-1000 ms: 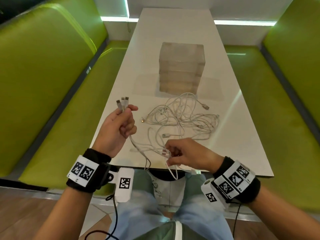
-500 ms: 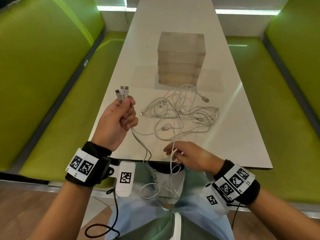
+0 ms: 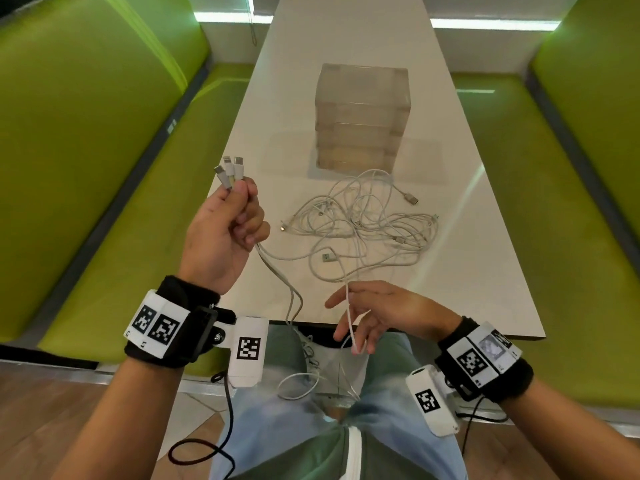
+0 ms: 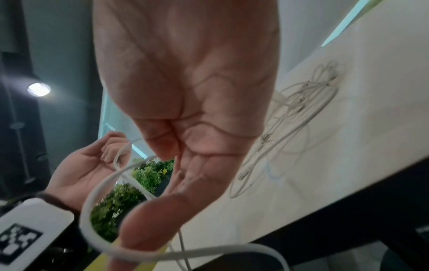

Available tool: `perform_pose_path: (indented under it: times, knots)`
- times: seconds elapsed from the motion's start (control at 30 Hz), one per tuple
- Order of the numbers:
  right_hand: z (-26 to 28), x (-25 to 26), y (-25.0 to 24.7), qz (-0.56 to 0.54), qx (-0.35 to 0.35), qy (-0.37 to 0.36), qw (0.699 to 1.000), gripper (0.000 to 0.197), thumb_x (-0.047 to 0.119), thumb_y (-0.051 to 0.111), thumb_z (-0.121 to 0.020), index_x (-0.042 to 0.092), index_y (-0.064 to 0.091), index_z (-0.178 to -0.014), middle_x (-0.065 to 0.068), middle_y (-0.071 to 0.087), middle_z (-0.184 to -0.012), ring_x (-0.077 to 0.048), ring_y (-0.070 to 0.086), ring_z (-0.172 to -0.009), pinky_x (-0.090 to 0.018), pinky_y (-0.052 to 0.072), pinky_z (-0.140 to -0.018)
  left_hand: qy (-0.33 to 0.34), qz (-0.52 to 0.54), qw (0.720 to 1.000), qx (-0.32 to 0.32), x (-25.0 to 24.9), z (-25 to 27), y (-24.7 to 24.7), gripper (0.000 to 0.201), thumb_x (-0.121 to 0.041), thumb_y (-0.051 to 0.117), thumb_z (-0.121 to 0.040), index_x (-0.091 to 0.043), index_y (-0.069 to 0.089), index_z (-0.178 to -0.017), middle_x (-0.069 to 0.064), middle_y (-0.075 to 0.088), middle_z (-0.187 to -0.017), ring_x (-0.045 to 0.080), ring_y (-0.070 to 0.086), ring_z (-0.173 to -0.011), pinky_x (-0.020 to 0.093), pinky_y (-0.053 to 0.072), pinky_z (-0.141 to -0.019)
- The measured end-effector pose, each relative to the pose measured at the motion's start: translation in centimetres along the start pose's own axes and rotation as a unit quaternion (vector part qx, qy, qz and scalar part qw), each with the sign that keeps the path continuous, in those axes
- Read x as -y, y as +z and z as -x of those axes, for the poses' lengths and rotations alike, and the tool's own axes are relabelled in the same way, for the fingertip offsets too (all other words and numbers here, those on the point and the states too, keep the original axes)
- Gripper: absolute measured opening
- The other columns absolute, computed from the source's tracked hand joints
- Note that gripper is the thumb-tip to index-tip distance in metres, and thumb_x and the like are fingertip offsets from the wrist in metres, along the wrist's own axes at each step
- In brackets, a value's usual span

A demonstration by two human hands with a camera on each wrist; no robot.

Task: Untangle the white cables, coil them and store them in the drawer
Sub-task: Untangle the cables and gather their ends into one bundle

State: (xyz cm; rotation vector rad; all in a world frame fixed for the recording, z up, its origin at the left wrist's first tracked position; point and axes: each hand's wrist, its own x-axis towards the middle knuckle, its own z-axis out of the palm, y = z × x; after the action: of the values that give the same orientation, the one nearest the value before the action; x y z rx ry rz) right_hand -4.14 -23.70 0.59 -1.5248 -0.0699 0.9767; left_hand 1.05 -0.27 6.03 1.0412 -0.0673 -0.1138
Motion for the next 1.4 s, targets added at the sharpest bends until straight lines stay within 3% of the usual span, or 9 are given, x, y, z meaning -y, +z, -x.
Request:
perform_pose_path:
  times: [0.13,0.2,0.4,0.53,0.8,0.93,1.03,1.23,1.4]
  knots:
    - [-1.7,-0.7,-0.1,0.123,-0.092,-0.032,0.988,0.032,-0.001,0.032,-0.095,0.005,0.058,-0.111,-0.010,0.066,-0.094,-0.020,0.063,-0.075,-0.027,0.055,-0.065,-0.011,-0.002,1.000,0.019,0.6,0.1,0.3,0.020,-0.022,0.040,-0.096,-0.013,0.052,-0.082,-0.008,0.034,-0.055,0.004,0.030,-0.045,0.017,0.030,-0.044]
    - [-1.9,-1.0,-0.3,0.226,-0.033,0.002,0.974,0.037,-0.005,0.035,-0.091,0.006,0.062,-0.114,-0.009,0.068,-0.101,-0.020,0.064,-0.083,-0.025,0.054,-0.070,-0.012,-0.002,1.000,0.020,0.8,0.1,0.3,0.020,-0.022,0.040,-0.096,-0.013,0.052,-0.082,-0.008,0.033,-0.056,0.004,0.029,-0.045,0.017,0.029,-0.044]
    - [-2.0,-2.4,2.4,0.550,0.183,0.050,0.813,0.048,0.000,0.042,-0.089,0.019,0.056,-0.130,-0.004,0.055,-0.136,-0.020,0.052,-0.119,-0.030,0.040,-0.103,-0.012,-0.002,1.000,0.023,0.8,0.2,0.3,0.021,-0.022,0.040,-0.096,-0.014,0.053,-0.082,-0.008,0.033,-0.055,0.004,0.029,-0.045,0.017,0.029,-0.044]
    - [-2.4,-3.2,3.0,0.602,0.200,0.103,0.766,0.046,0.009,0.049,-0.091,0.020,0.049,-0.136,-0.005,0.049,-0.141,-0.024,0.044,-0.128,-0.034,0.035,-0.106,-0.015,-0.010,0.999,0.029,0.8,0.3,0.3,0.022,-0.022,0.039,-0.097,-0.014,0.053,-0.082,-0.008,0.033,-0.056,0.004,0.029,-0.046,0.017,0.030,-0.045]
    - [-2.2,-1.5,2.0,0.537,0.059,0.047,0.840,0.039,0.013,0.049,-0.092,0.013,0.053,-0.131,-0.008,0.056,-0.132,-0.027,0.053,-0.118,-0.037,0.042,-0.100,-0.024,-0.009,0.999,0.043,1.2,0.4,1.2,0.026,-0.022,0.039,-0.098,-0.016,0.057,-0.079,-0.007,0.032,-0.057,0.006,0.026,-0.047,0.017,0.030,-0.045]
    - [-1.3,-1.8,2.4,0.533,0.152,0.202,0.807,0.057,0.031,0.052,-0.095,0.029,0.028,-0.146,-0.005,0.049,-0.139,-0.018,0.059,-0.090,-0.029,0.053,-0.083,-0.011,-0.013,0.999,0.051,0.4,0.1,2.2,0.024,-0.021,0.038,-0.098,-0.015,0.054,-0.081,-0.008,0.033,-0.056,0.006,0.026,-0.047,0.018,0.030,-0.045]
    - [-0.5,-2.2,2.4,0.557,0.136,0.224,0.788,0.048,0.034,0.050,-0.095,0.022,0.041,-0.141,-0.001,0.053,-0.110,-0.014,0.049,-0.075,-0.020,0.050,-0.072,0.010,-0.008,0.998,0.065,-0.7,-0.3,2.9,0.024,-0.021,0.036,-0.099,-0.015,0.053,-0.082,-0.008,0.033,-0.057,0.005,0.026,-0.047,0.017,0.029,-0.045]
    - [-1.3,-2.3,2.1,0.414,0.093,0.201,0.883,0.036,0.013,0.049,-0.095,0.013,0.051,-0.130,-0.017,0.064,-0.117,-0.023,0.063,-0.065,-0.022,0.052,-0.052,0.019,-0.011,0.996,0.090,-1.0,-0.3,3.9,0.024,-0.020,0.034,-0.099,-0.013,0.051,-0.083,-0.008,0.033,-0.056,0.005,0.025,-0.046,0.017,0.029,-0.044]
    - [-2.1,-2.0,1.7,0.478,0.045,0.050,0.876,0.041,0.007,0.047,-0.092,0.020,0.055,-0.130,-0.004,0.065,-0.119,-0.013,0.057,-0.092,-0.027,0.048,-0.088,-0.001,-0.020,0.996,0.090,-0.1,0.3,3.4,0.024,-0.021,0.035,-0.098,-0.013,0.052,-0.082,-0.008,0.033,-0.055,0.005,0.026,-0.046,0.017,0.028,-0.044]
